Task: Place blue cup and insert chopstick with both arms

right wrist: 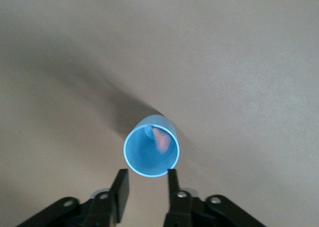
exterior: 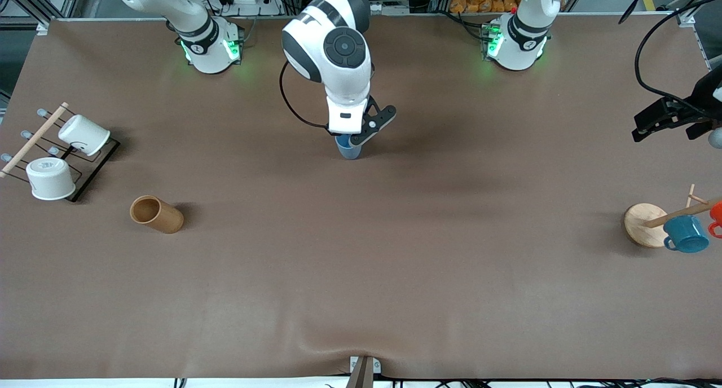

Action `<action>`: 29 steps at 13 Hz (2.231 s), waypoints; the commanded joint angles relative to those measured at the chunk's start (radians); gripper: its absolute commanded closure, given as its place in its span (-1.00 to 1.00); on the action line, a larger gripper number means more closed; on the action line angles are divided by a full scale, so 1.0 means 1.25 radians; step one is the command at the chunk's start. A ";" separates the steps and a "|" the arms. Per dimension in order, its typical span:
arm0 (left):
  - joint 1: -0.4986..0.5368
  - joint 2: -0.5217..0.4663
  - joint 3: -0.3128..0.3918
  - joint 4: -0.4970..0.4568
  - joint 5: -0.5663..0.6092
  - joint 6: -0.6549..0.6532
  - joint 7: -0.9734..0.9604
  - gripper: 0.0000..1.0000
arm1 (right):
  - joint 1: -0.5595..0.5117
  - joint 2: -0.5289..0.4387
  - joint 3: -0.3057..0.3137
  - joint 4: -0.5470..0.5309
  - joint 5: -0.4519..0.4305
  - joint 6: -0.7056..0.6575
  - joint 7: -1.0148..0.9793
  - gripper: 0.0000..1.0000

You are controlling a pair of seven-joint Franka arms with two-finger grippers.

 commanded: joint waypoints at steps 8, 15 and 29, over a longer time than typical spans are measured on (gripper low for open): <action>-0.003 -0.012 0.003 -0.003 -0.027 -0.014 0.012 -1.00 | -0.076 -0.152 -0.214 -0.001 -0.015 -0.158 0.029 -1.00; -0.006 -0.012 -0.010 0.003 -0.020 -0.033 0.010 -1.00 | -0.081 -0.220 -0.531 0.004 -0.015 -0.208 0.026 -1.00; -0.007 -0.007 -0.013 0.017 -0.022 -0.033 0.011 -1.00 | -0.662 -0.351 -0.020 0.049 -0.074 -0.369 -0.055 -1.00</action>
